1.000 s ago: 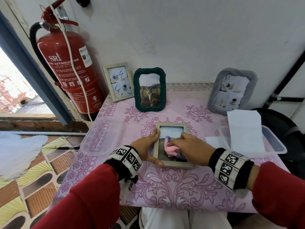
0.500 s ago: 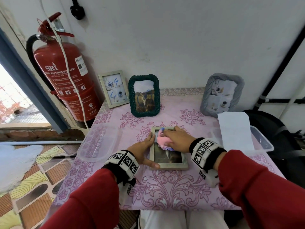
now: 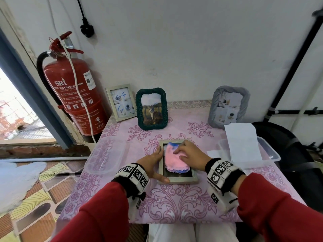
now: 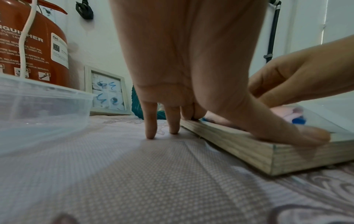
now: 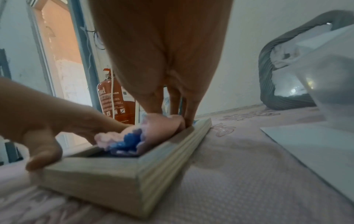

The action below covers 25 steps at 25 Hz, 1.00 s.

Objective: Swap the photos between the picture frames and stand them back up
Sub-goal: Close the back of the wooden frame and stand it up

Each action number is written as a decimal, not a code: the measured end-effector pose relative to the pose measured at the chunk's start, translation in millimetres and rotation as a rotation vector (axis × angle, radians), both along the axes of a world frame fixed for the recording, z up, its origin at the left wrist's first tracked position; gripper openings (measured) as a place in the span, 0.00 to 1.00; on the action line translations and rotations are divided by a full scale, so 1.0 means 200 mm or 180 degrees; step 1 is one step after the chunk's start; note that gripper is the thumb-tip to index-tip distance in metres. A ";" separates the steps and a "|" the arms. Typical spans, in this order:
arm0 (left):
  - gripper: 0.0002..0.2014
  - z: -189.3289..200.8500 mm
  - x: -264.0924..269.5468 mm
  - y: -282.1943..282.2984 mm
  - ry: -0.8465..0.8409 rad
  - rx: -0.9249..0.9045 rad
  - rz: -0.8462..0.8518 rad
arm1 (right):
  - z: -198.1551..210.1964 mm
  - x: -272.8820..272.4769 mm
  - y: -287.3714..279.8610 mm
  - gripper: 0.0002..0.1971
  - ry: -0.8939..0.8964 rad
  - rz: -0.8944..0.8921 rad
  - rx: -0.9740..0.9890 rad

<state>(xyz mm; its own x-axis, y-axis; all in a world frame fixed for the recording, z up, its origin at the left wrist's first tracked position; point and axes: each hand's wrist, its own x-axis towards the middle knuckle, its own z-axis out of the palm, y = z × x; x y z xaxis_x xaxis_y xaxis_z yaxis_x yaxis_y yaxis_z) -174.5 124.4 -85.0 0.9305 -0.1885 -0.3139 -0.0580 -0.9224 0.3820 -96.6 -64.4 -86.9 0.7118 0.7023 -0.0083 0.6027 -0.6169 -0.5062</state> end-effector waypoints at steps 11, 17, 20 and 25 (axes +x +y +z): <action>0.48 0.01 -0.01 -0.01 -0.0003 -0.0410 0.0274 | -0.02 -0.04 -0.08 0.12 0.0102 -0.0304 0.0590; 0.22 -0.01 0.02 -0.08 -0.0764 -0.0191 0.1060 | 0.00 0.01 -0.14 0.15 -0.0046 -0.0835 0.0850; 0.19 -0.03 0.04 -0.13 -0.0832 -0.0243 0.1405 | -0.02 0.01 -0.17 0.20 0.0261 -0.0732 0.0387; 0.24 -0.07 0.09 -0.21 -0.0711 0.0183 0.1443 | -0.02 0.00 -0.20 0.26 0.0331 -0.0405 0.0072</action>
<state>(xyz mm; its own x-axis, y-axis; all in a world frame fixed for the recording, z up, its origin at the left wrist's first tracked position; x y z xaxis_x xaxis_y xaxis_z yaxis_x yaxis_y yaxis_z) -157.0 81.7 -98.1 0.9604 0.2615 -0.0958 0.2784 -0.8929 0.3539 -97.0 -104.5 -91.0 0.7912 0.6074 -0.0718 0.4641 -0.6726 -0.5764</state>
